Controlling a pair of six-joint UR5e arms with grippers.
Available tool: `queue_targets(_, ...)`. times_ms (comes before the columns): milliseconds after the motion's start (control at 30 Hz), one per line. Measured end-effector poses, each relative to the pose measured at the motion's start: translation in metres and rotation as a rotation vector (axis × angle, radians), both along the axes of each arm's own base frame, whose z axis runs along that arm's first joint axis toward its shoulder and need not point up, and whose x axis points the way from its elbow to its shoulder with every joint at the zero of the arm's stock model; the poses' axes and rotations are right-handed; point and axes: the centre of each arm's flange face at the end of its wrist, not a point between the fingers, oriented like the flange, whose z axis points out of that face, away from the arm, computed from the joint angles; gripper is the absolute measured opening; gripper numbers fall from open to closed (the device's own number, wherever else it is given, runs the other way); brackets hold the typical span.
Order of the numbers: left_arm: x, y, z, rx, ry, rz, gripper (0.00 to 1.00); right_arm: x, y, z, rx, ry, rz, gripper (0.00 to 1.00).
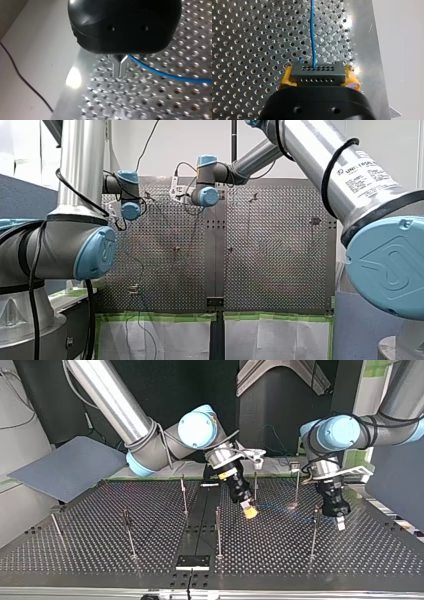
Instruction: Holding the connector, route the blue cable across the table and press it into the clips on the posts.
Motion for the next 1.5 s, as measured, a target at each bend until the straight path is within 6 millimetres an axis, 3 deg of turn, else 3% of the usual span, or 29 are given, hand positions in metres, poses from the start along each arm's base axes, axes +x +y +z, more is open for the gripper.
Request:
queue_targets(233, 0.010, 0.006, -0.010, -0.012, 0.002, -0.005, 0.00, -0.001, -0.002, -0.002, 0.004, 0.002, -0.011, 0.00)
queue_targets(700, 0.011, 0.008, -0.011, -0.033, 0.004, -0.015, 0.00, 0.000, -0.003, -0.008, 0.006, 0.013, -0.014, 0.00)
queue_targets(733, 0.010, 0.008, -0.011, -0.042, 0.004, -0.015, 0.03, 0.000, -0.003, -0.008, 0.007, 0.014, -0.016, 0.00)
queue_targets(767, 0.010, 0.008, -0.012, -0.049, 0.005, -0.013, 0.15, 0.000, -0.003, -0.008, 0.007, 0.015, -0.018, 0.00)
queue_targets(800, 0.009, 0.009, -0.012, -0.056, 0.006, -0.010, 0.15, -0.001, -0.004, -0.008, 0.008, 0.016, -0.019, 0.00)
queue_targets(867, 0.008, 0.009, -0.013, -0.066, 0.011, 0.002, 0.67, -0.001, -0.004, -0.009, 0.010, 0.019, -0.023, 0.00)
queue_targets(900, 0.008, 0.010, -0.014, -0.069, 0.015, 0.008, 0.67, -0.001, -0.004, -0.009, 0.010, 0.021, -0.024, 0.00)
queue_targets(967, 0.007, 0.011, -0.016, -0.076, 0.027, 0.023, 1.00, -0.002, -0.004, -0.010, 0.011, 0.027, -0.028, 0.00)
queue_targets(1300, 0.000, 0.008, -0.024, -0.123, 0.099, 0.016, 1.00, -0.008, -0.009, -0.013, 0.013, 0.062, -0.051, 0.00)
queue_targets(1500, -0.010, 0.003, -0.013, -0.169, 0.108, -0.026, 1.00, -0.011, -0.013, -0.014, 0.012, 0.074, -0.063, 0.00)
